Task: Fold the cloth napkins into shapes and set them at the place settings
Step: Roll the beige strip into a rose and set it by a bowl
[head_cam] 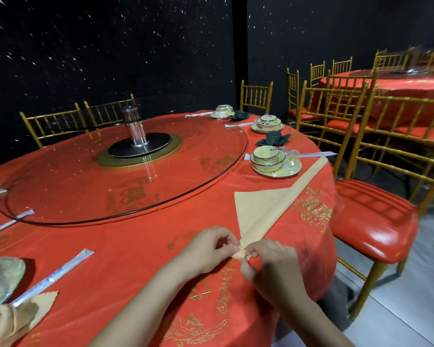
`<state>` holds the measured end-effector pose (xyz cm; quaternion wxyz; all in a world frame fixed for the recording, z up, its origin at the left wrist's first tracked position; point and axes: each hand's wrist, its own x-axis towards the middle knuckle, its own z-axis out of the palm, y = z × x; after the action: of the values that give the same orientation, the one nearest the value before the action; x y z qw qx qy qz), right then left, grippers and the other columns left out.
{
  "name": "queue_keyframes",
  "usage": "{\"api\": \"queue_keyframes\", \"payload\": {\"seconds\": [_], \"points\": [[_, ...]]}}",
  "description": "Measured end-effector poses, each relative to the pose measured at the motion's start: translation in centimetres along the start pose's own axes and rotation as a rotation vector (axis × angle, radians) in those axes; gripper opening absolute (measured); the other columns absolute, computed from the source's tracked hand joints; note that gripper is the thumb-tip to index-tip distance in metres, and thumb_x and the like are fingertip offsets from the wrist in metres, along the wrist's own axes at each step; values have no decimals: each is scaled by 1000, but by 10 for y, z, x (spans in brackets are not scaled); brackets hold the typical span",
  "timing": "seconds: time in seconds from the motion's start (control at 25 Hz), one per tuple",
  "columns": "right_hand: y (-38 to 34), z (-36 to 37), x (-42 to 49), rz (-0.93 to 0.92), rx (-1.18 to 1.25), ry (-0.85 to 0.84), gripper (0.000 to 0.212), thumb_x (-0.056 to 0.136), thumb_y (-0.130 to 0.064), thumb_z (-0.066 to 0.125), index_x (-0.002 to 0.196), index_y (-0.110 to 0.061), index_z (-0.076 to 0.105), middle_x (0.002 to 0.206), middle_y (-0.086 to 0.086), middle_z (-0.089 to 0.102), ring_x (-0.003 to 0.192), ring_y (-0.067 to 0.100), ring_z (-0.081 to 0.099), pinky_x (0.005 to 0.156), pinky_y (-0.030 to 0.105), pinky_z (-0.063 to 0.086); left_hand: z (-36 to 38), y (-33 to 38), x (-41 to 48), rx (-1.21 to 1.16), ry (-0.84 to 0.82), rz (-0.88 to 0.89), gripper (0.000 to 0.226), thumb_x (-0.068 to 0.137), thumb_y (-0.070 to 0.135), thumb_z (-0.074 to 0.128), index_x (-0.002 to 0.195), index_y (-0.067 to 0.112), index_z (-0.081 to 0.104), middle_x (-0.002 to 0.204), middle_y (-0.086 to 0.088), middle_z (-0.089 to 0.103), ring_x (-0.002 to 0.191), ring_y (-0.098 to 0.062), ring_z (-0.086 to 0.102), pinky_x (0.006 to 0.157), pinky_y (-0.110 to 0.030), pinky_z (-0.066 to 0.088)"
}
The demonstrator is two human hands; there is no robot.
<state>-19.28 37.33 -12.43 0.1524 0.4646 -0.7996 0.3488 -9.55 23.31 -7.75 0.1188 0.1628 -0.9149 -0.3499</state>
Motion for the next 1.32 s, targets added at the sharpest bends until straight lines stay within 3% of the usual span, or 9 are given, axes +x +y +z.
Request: {"api": "queue_keyframes", "payload": {"seconds": [0.16, 0.32, 0.48, 0.64, 0.8, 0.92, 1.04, 1.16, 1.32], "points": [[-1, -7, -4, 122, 248, -123, 35, 65, -55, 44, 64, -24, 60, 56, -18, 49, 58, 4, 51, 65, 33, 42, -8, -4, -15, -73, -136, 11, 26, 82, 5, 66, 96, 27, 66, 71, 9, 50, 59, -1, 43, 61, -18, 38], [-14, -18, -17, 96, 225, -319, 53, 66, -63, 29, 62, -15, 51, 55, -10, 49, 60, 2, 46, 64, 29, 27, -23, 5, -20, -156, -336, -70, 20, 76, 15, 60, 85, 30, 68, 66, 6, 55, 58, -11, 45, 53, -28, 35], [-10, -11, -22, 42, -5, -76, 33, 73, -56, 43, 73, -29, 61, 60, -11, 58, 60, 8, 61, 58, 30, 41, -16, 14, -1, -115, -394, -154, 16, 69, 21, 52, 79, 26, 64, 64, 4, 49, 58, -14, 40, 55, -29, 30], [-4, -14, -21, -70, -21, -85, 31, 69, -57, 50, 86, -34, 61, 73, -15, 61, 68, 7, 61, 66, 27, 39, -8, 11, 13, -31, -321, -223, 16, 73, 25, 61, 87, 21, 54, 67, 5, 53, 59, -15, 44, 59, -30, 37], [4, -15, -16, -19, 43, -84, 27, 66, -55, 52, 78, -33, 62, 71, -17, 57, 68, 7, 59, 66, 28, 36, -6, 9, 6, -60, -100, -67, 12, 84, 23, 70, 79, 28, 60, 70, 14, 59, 63, -1, 51, 64, -20, 42], [12, -18, -7, 128, 174, -151, 36, 67, -62, 40, 76, -35, 61, 71, -20, 52, 74, 2, 53, 74, 31, 35, -6, 0, -5, -288, -145, -37, 21, 77, 20, 71, 97, 27, 67, 79, 6, 63, 73, -8, 55, 70, -28, 47], [16, -17, -3, 174, 187, -113, 40, 70, -63, 35, 76, -34, 63, 69, -19, 53, 72, 4, 54, 74, 33, 39, 2, -2, -1, -236, -117, 1, 27, 82, 18, 63, 108, 24, 66, 82, 10, 63, 75, -10, 52, 73, -27, 44], [18, -16, -3, 86, 48, -29, 40, 69, -59, 44, 97, -37, 62, 77, -16, 59, 75, 9, 61, 65, 30, 37, 7, 2, 13, -174, -133, 3, 31, 84, 25, 55, 112, 17, 66, 100, -9, 69, 87, -11, 57, 84, -28, 45], [26, -17, -1, 12, -38, -54, 42, 62, -56, 49, 97, -34, 62, 80, -15, 59, 71, 9, 62, 64, 25, 36, 11, 1, 31, -144, -155, -64, 26, 94, 19, 56, 119, 16, 58, 88, -7, 61, 79, -12, 55, 81, -34, 48]]}}
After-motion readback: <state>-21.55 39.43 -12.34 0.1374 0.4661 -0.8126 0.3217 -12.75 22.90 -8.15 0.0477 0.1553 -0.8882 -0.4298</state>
